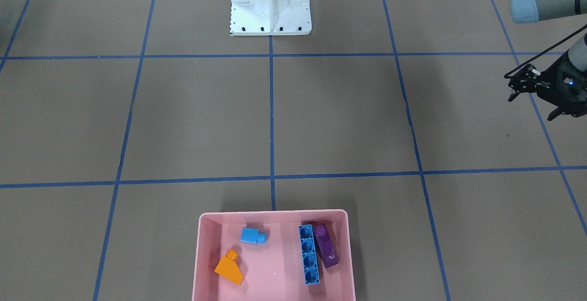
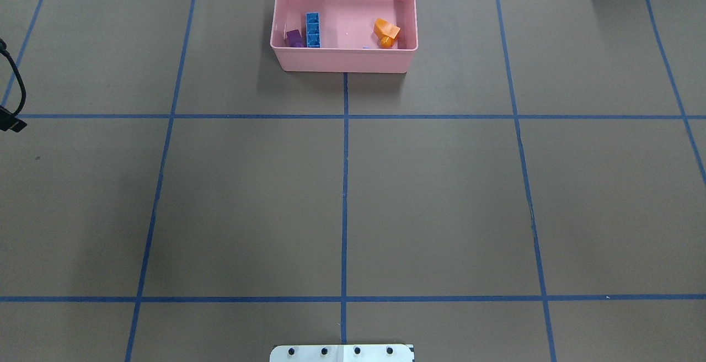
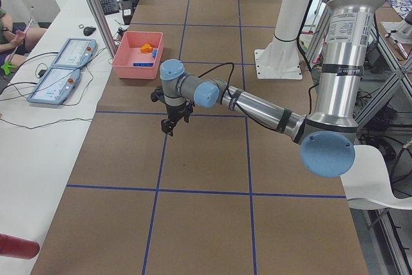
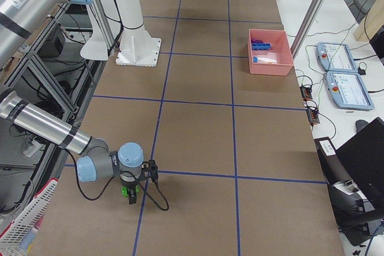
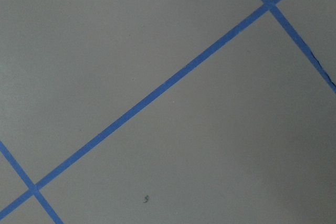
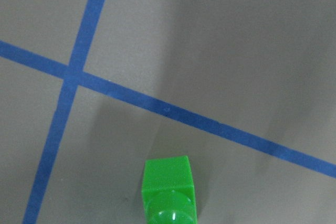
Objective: Put all blocks into box
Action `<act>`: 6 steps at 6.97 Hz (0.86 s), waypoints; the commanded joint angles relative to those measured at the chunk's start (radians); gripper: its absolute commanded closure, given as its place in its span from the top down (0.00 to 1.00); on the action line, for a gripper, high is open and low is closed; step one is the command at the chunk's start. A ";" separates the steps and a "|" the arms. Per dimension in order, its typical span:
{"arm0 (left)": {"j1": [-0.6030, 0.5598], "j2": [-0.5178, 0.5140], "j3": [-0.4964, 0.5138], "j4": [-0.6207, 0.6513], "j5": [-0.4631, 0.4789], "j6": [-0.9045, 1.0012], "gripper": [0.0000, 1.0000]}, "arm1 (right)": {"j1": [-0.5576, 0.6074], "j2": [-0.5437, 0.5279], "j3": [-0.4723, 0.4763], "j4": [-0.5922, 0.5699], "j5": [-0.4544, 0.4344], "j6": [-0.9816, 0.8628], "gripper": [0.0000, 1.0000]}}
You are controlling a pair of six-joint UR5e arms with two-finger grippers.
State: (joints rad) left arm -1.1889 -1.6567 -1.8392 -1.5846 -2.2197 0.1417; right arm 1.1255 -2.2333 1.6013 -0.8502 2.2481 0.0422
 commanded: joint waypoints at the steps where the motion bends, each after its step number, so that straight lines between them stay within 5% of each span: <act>1: 0.000 0.000 0.000 0.000 0.000 -0.001 1.00 | -0.015 0.001 -0.004 0.000 0.001 0.005 0.81; 3: 0.000 0.000 0.000 0.000 0.000 -0.001 1.00 | -0.023 0.007 -0.004 -0.001 0.028 0.019 0.61; 6: 0.000 0.000 0.000 0.000 -0.002 0.001 1.00 | -0.023 0.009 -0.004 -0.001 0.054 0.044 0.60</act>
State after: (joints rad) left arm -1.1889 -1.6567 -1.8393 -1.5846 -2.2200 0.1414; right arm 1.1032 -2.2247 1.5979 -0.8513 2.2984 0.0782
